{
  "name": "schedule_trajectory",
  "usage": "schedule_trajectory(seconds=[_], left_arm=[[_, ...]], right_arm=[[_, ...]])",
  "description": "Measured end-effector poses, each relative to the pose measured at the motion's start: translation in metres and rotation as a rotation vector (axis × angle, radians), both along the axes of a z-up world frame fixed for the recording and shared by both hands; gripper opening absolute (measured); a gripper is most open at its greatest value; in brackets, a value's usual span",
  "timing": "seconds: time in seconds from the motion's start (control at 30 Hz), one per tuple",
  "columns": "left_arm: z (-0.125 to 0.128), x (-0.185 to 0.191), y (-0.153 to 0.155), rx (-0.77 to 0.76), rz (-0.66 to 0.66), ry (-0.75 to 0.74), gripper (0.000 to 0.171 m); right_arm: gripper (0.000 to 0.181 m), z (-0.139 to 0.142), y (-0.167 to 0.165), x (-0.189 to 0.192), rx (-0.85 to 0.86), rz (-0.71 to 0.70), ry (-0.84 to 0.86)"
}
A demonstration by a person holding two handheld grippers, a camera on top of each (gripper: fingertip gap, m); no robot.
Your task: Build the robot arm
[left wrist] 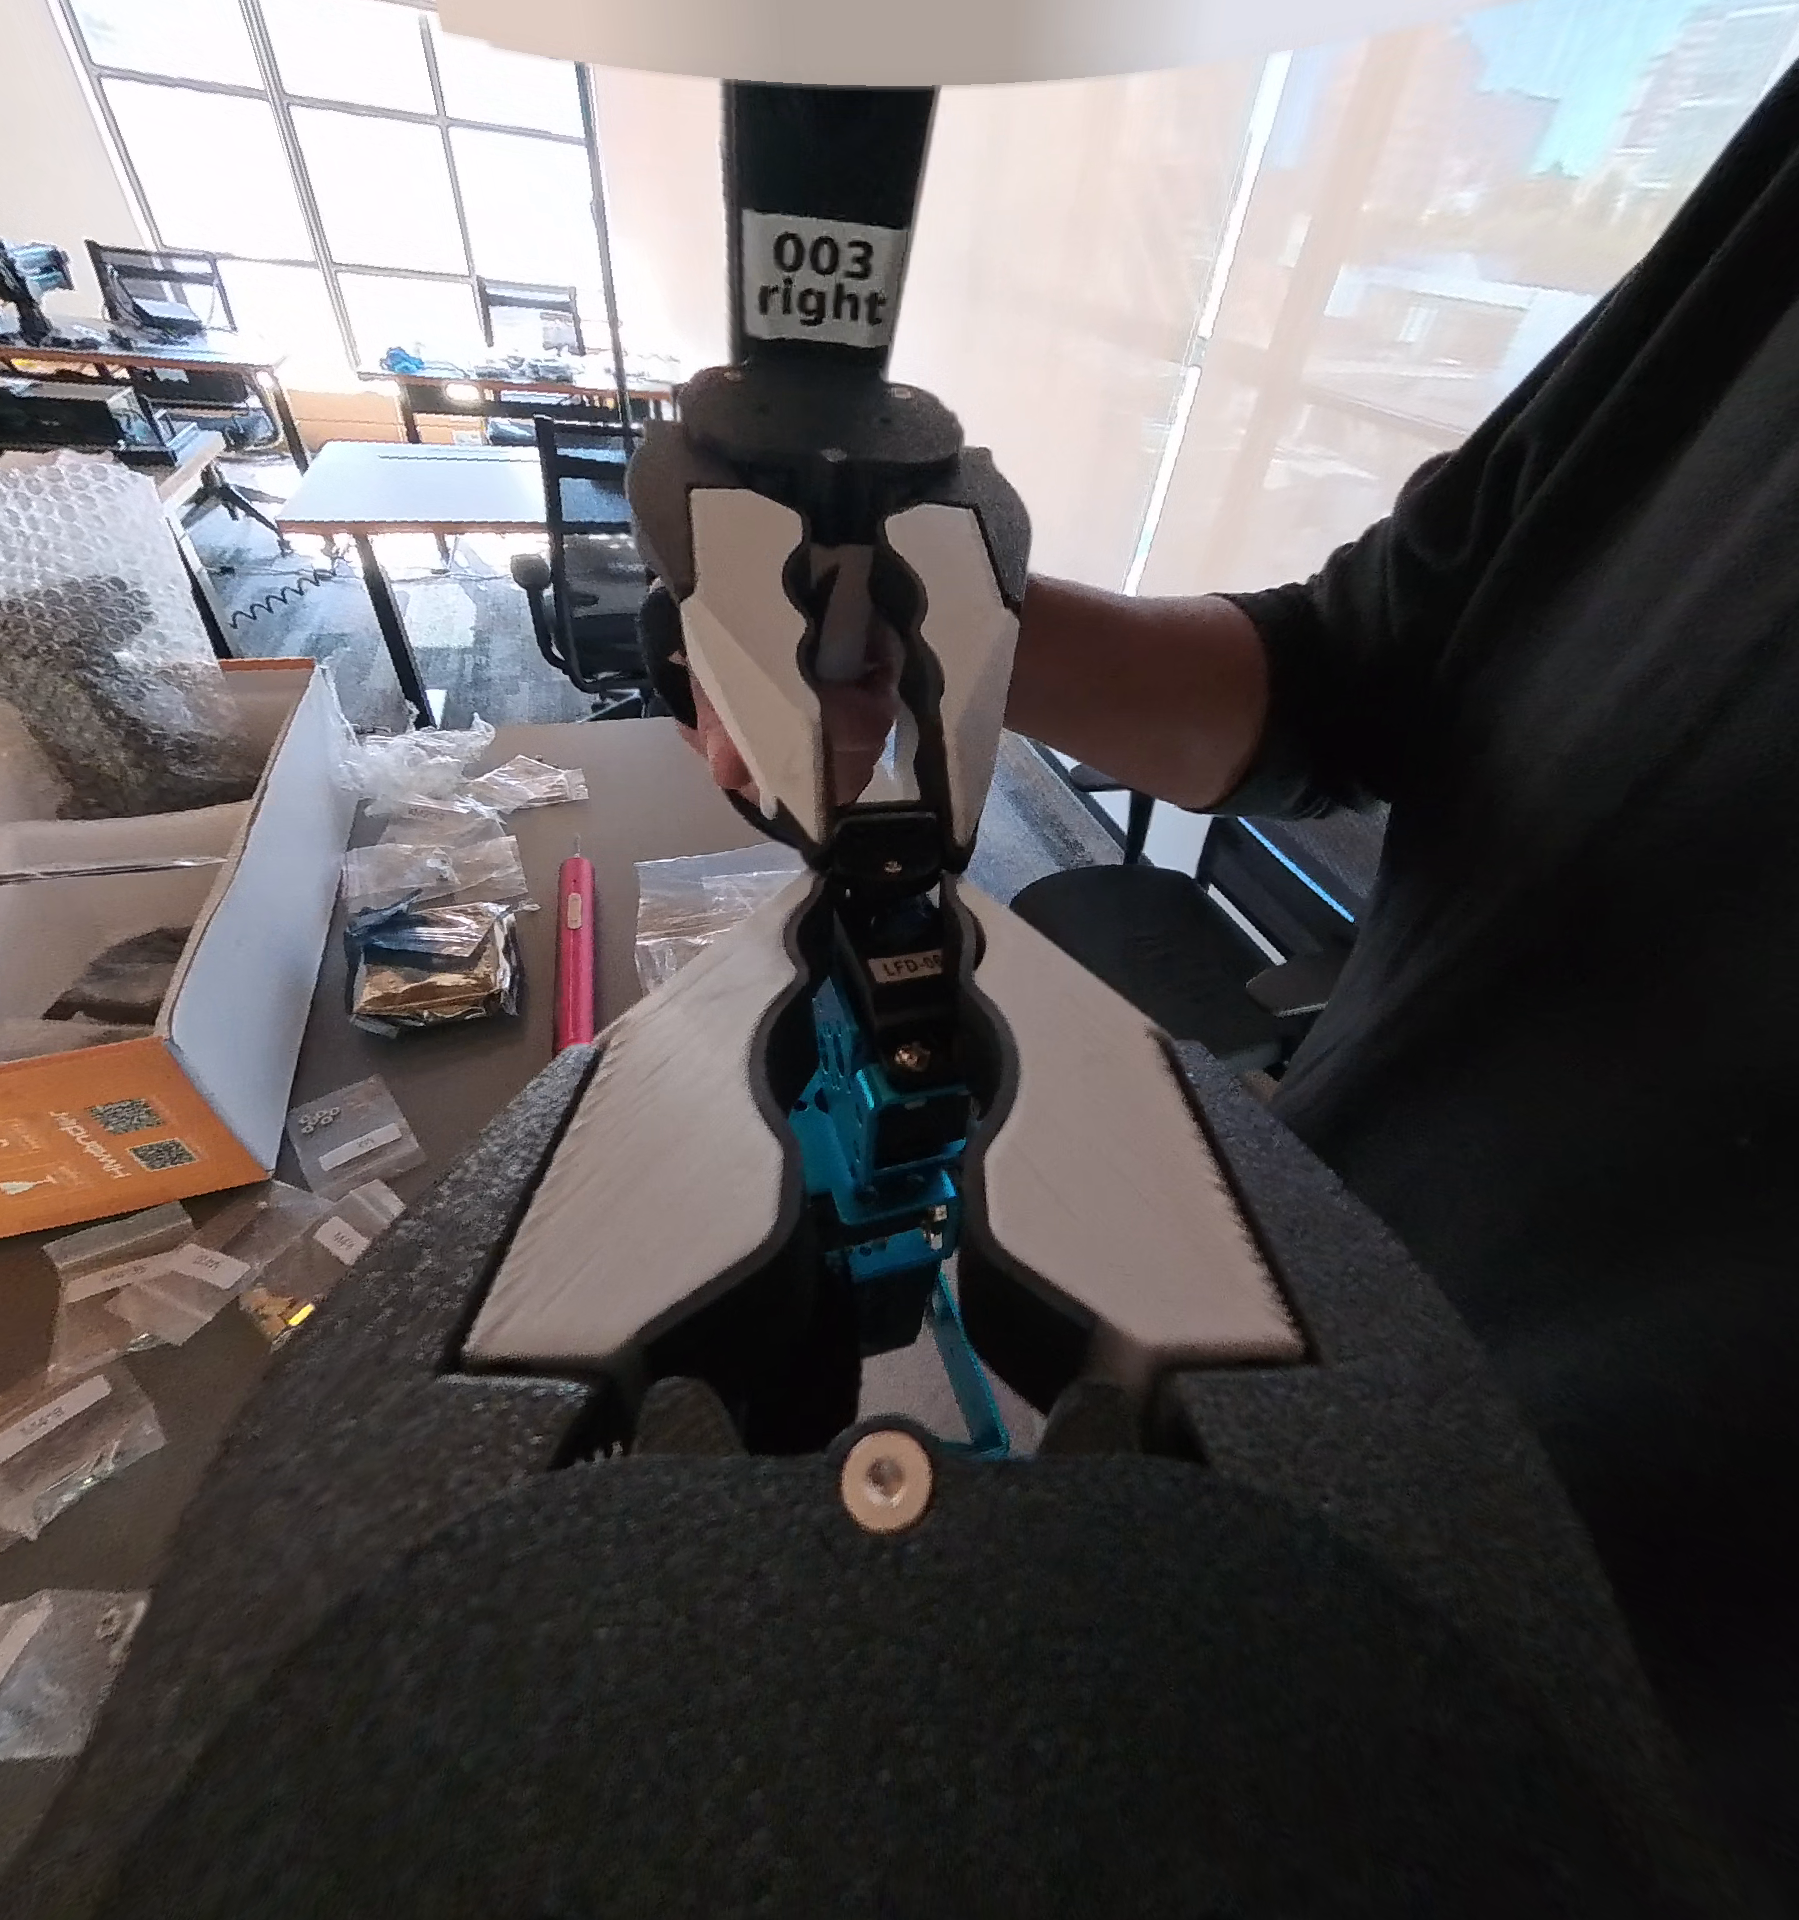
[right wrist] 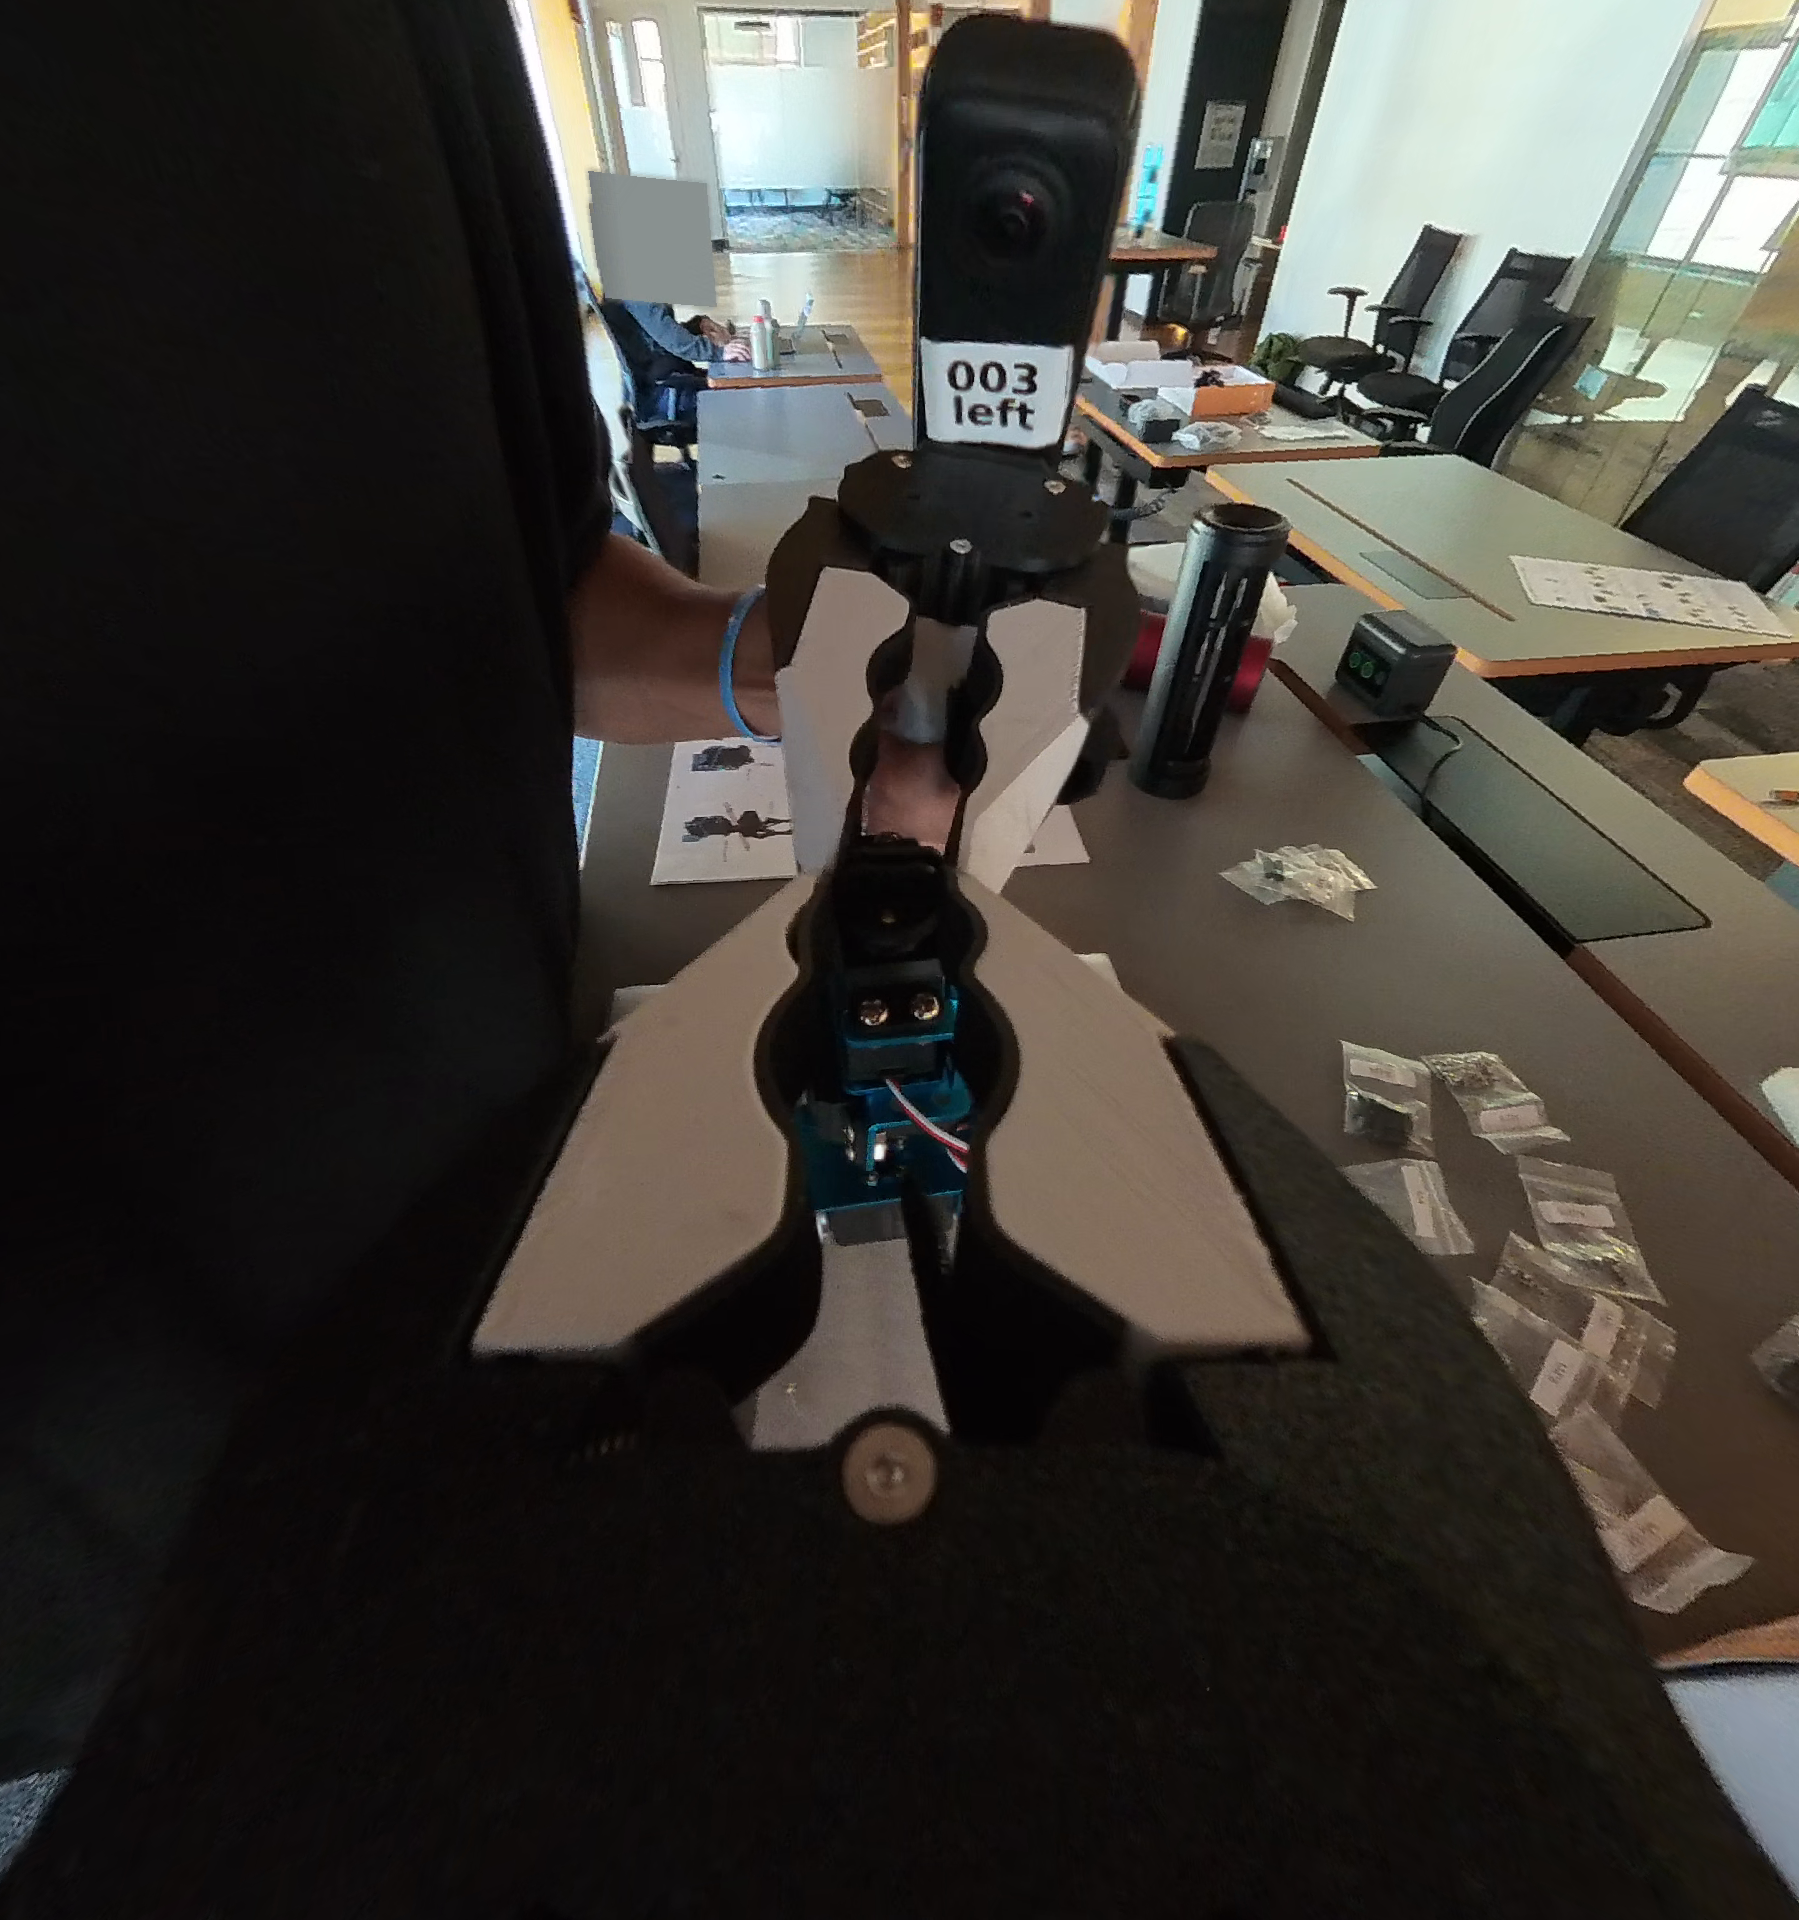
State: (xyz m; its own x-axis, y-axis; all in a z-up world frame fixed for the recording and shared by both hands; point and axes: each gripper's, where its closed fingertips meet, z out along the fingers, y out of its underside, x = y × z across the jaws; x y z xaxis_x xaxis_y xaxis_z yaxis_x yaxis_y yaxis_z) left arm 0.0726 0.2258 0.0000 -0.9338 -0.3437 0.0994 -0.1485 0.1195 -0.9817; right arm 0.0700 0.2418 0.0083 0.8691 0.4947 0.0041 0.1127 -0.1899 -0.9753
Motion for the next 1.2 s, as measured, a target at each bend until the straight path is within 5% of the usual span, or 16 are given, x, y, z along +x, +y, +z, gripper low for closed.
schedule_trajectory(seconds=[0.27, 0.57, 1.2], left_arm=[[-0.0003, 0.0004, -0.0022, -0.02, -0.014, 0.008, 0.02], [-0.0003, -0.0031, -0.0061, -0.035, 0.001, 0.04, 0.022], [-0.0006, -0.0024, -0.0042, -0.004, 0.013, 0.021, 0.023]], right_arm=[[0.017, -0.0003, -0.0027, -0.0004, -0.001, 0.099, 0.092], [0.028, 0.0032, 0.0011, -0.0032, 0.078, 0.029, 0.071], [0.017, 0.0033, 0.0016, -0.0033, 0.129, -0.048, 0.035]])
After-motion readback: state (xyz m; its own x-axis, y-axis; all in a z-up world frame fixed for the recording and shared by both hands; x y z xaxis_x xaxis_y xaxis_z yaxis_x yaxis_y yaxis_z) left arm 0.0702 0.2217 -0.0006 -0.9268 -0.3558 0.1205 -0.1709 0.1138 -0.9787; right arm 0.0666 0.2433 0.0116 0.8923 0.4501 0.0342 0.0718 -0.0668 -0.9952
